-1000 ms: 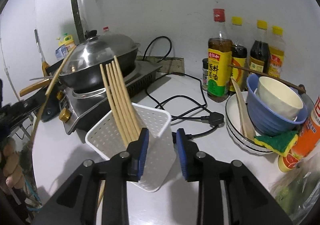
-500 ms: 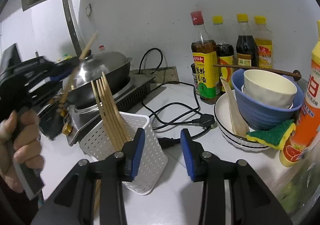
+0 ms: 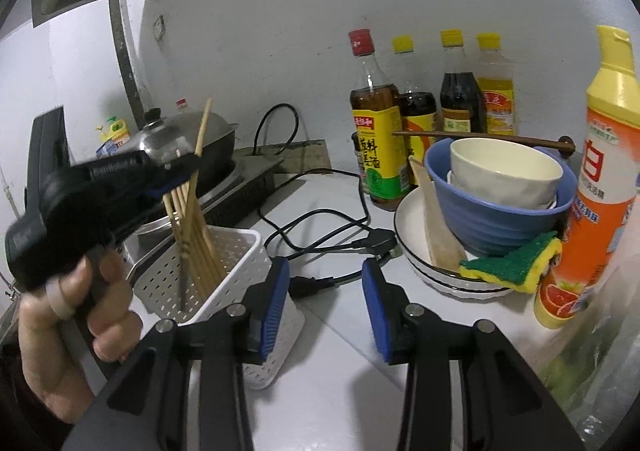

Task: Organize utensils
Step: 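Lower the left gripper's chopstick into the basket and open the left gripper, then move both open grippers back over the chopstick pile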

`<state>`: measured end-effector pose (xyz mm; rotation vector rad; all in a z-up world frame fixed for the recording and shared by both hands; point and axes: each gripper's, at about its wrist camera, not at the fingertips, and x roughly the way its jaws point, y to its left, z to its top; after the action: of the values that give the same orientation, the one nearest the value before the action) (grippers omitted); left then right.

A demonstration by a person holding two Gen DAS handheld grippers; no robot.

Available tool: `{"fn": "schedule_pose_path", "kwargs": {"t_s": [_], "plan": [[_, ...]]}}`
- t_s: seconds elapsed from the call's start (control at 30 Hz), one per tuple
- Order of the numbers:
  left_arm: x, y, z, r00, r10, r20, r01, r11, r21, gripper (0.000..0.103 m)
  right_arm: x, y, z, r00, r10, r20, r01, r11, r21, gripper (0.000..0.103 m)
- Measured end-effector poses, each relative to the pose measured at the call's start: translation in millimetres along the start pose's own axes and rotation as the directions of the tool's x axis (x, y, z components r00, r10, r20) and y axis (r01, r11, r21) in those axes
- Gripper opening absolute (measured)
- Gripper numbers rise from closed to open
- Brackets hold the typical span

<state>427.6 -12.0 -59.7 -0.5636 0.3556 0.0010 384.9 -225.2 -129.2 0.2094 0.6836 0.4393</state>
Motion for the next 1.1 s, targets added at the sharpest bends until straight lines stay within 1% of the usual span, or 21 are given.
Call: {"fn": "schedule_pose_path", "kwargs": {"t_s": [0.13,0.2,0.23,0.27,0.3,0.33,0.37,0.43,0.53,0.67,0.9,1.1], "plan": [[0,5,-6,0.999,0.004,-0.049,-0.003,1.000,0.014,0.006,-1,4,-1,1.000,-0.014,0.002,0.014,1.000,-0.018,0.039],[-3,5,-9,0.998,0.005,-0.062,-0.003,1.000,0.027,0.006,-1,5,-1,1.000,-0.014,0.002,0.014,1.000,-0.020,0.039],[-6,6,-9,0.998,0.002,-0.067,0.000,0.999,0.034,0.009,-1,6,-1,1.000,-0.018,0.000,0.018,1.000,-0.023,0.039],[-8,5,-10,0.997,-0.001,-0.071,0.004,0.999,0.039,0.016,0,6,-1,1.000,-0.020,-0.001,0.020,0.999,-0.025,0.039],[-11,5,-11,0.997,-0.005,-0.077,0.009,0.999,0.045,0.022,1,6,-1,1.000,-0.020,-0.003,0.020,0.999,-0.026,0.040],[-15,4,-11,0.997,-0.009,-0.083,0.014,0.999,0.052,0.032,1,6,-1,1.000,-0.020,-0.005,0.020,0.999,-0.026,0.040],[-18,3,-12,0.996,-0.014,-0.090,0.020,0.998,0.061,0.036,2,7,-1,1.000,-0.021,-0.007,0.021,0.999,-0.027,0.040],[-23,2,-14,0.994,-0.022,-0.104,0.030,0.997,0.075,0.039,3,6,-2,1.000,-0.019,-0.012,0.019,0.999,-0.025,0.040],[-34,2,-16,0.991,-0.029,-0.127,0.040,0.996,0.085,0.045,5,6,-4,1.000,-0.015,-0.017,0.014,1.000,-0.020,0.040],[-52,8,-16,0.990,-0.026,-0.141,0.040,0.994,0.097,0.047,8,5,-5,1.000,-0.009,-0.027,0.009,1.000,-0.015,0.040],[-87,23,-10,0.988,-0.019,-0.154,0.044,0.986,0.159,0.049,10,11,-4,0.999,-0.012,-0.052,0.012,1.000,-0.005,0.040],[-113,47,-6,0.986,-0.001,-0.167,0.028,0.987,0.159,0.050,-3,27,-5,0.998,-0.021,-0.054,0.021,1.000,-0.011,0.040]]}}
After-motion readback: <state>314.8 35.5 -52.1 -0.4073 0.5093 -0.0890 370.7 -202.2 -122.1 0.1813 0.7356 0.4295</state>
